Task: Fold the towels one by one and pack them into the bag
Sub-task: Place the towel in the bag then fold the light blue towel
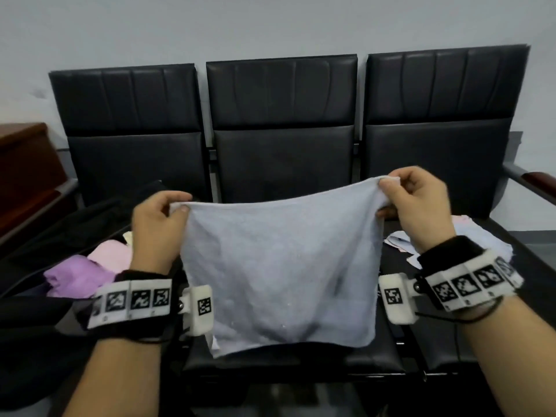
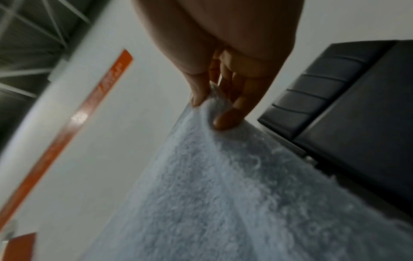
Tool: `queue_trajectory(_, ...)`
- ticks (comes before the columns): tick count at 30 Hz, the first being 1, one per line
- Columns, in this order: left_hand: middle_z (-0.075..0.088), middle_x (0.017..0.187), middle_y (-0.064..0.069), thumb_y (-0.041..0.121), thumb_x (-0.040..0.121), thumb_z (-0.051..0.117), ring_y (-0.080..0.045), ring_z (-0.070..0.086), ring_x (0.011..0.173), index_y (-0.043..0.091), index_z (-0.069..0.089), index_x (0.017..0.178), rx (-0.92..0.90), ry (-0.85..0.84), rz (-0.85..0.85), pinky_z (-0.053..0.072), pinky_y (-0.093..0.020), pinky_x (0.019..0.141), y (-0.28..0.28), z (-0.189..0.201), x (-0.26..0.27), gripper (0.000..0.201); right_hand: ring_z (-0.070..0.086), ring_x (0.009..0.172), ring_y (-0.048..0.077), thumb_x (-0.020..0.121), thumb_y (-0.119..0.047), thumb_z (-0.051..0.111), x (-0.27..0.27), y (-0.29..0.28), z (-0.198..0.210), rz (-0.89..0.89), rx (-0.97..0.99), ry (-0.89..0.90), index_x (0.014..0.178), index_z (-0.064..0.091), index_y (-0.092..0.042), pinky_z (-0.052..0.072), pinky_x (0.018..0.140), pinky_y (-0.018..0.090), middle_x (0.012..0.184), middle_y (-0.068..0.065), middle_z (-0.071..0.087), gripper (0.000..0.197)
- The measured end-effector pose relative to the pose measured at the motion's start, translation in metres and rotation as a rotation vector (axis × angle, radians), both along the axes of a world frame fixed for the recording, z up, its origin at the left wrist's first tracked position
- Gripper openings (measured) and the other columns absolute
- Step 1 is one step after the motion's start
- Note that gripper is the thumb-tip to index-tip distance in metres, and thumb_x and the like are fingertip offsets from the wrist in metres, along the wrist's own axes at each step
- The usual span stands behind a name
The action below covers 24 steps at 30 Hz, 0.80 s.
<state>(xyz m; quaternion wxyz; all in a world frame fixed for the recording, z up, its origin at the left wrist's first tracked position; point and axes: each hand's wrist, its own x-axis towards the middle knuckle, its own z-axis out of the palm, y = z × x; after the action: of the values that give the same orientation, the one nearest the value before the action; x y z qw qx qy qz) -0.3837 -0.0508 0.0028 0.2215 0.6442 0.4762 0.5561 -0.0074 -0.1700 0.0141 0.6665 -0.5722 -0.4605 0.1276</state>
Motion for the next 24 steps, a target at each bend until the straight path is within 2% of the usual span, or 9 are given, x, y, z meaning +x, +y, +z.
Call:
queue_trajectory(3, 0.072, 0.090, -0.001, 0.006, 0.087, 0.062, -0.022, 0.069, 0.092, 0.016, 0.075, 0.095, -0.095, 0.101, 0.058, 0.056, -0.033, 0.084, 0.020, -0.016, 0.016, 0.018, 0.068, 0.079, 0.025, 0.092, -0.014, 0.065, -0.001, 0.026, -0.018, 0.002, -0.103, 0.042, 0.080, 0.062, -0.017, 0.060, 0.079, 0.054, 0.078, 0.006, 0.066, 0.013)
queue_trajectory(6, 0.073, 0.094, -0.009, 0.010, 0.089, 0.059, -0.029, 0.069, 0.091, 0.014, 0.075, 0.099, -0.034, 0.050, 0.054, 0.059, -0.047, 0.083, 0.036, -0.007, 0.013, 0.019, 0.069, 0.085, 0.027, 0.092, -0.016, 0.064, 0.001, 0.039, -0.010, -0.004, -0.061, 0.051, 0.082, 0.063, -0.019, 0.057, 0.087, 0.052, 0.081, 0.006, 0.068, 0.011)
queue_trajectory(8, 0.072, 0.094, -0.005, 0.015, 0.087, 0.056, -0.021, 0.069, 0.089, 0.023, 0.073, 0.094, 0.062, -0.019, 0.041, 0.059, -0.040, 0.081, 0.041, 0.006, 0.008, 0.020, 0.068, 0.084, 0.019, 0.091, -0.025, 0.065, 0.006, 0.040, 0.004, -0.012, 0.015, 0.022, 0.084, 0.066, -0.026, 0.058, 0.088, 0.046, 0.083, 0.002, 0.070, 0.007)
queue_trajectory(11, 0.070, 0.090, 0.011, 0.016, 0.084, 0.055, -0.001, 0.065, 0.086, 0.037, 0.069, 0.087, 0.159, -0.084, 0.007, 0.051, -0.015, 0.076, 0.034, 0.014, 0.001, 0.025, 0.066, 0.082, 0.008, 0.089, -0.035, 0.063, 0.011, 0.033, 0.011, -0.010, 0.105, 0.000, 0.085, 0.067, -0.034, 0.057, 0.081, 0.030, 0.081, -0.010, 0.070, 0.005)
queue_trajectory(12, 0.070, 0.089, 0.014, 0.014, 0.084, 0.056, 0.001, 0.063, 0.085, 0.038, 0.069, 0.087, 0.153, -0.097, -0.011, 0.048, -0.012, 0.075, 0.031, 0.010, 0.000, 0.028, 0.064, 0.079, 0.004, 0.089, -0.034, 0.063, 0.010, 0.029, 0.005, -0.007, 0.118, 0.000, 0.085, 0.066, -0.035, 0.055, 0.077, 0.024, 0.079, -0.013, 0.069, 0.006)
queue_trajectory(15, 0.068, 0.084, 0.013, 0.006, 0.081, 0.056, 0.001, 0.059, 0.080, 0.032, 0.069, 0.085, 0.053, -0.143, -0.072, 0.047, -0.014, 0.072, 0.021, -0.022, 0.001, 0.029, 0.056, 0.068, -0.006, 0.092, -0.026, 0.060, 0.005, 0.018, -0.034, -0.004, 0.084, 0.018, 0.083, 0.064, -0.035, 0.046, 0.063, 0.011, 0.071, -0.019, 0.064, 0.013)
queue_trajectory(18, 0.065, 0.081, 0.006, -0.002, 0.077, 0.057, -0.002, 0.058, 0.077, 0.026, 0.066, 0.081, -0.160, -0.153, -0.107, 0.044, -0.011, 0.067, 0.015, -0.072, 0.002, 0.029, 0.055, 0.068, -0.004, 0.096, -0.015, 0.058, 0.003, 0.008, -0.094, 0.028, -0.071, 0.062, 0.079, 0.062, -0.030, 0.045, 0.063, 0.012, 0.070, -0.016, 0.063, 0.022)
queue_trajectory(21, 0.062, 0.081, -0.007, -0.016, 0.081, 0.054, -0.020, 0.056, 0.080, 0.019, 0.064, 0.084, -0.436, -0.078, -0.127, 0.043, -0.022, 0.066, 0.009, -0.122, -0.006, 0.036, 0.059, 0.072, 0.004, 0.096, -0.007, 0.059, 0.004, -0.009, -0.149, 0.066, -0.269, 0.109, 0.079, 0.063, -0.019, 0.047, 0.066, 0.018, 0.077, -0.003, 0.066, 0.021)
queue_trajectory(24, 0.065, 0.080, -0.010, -0.014, 0.080, 0.055, -0.023, 0.057, 0.080, 0.011, 0.068, 0.083, -0.610, 0.065, -0.159, 0.043, -0.027, 0.066, 0.001, -0.154, -0.016, 0.028, 0.060, 0.064, 0.005, 0.093, -0.002, 0.062, 0.005, -0.027, -0.185, 0.107, -0.400, 0.149, 0.077, 0.065, -0.009, 0.048, 0.060, 0.016, 0.074, 0.004, 0.068, 0.017)
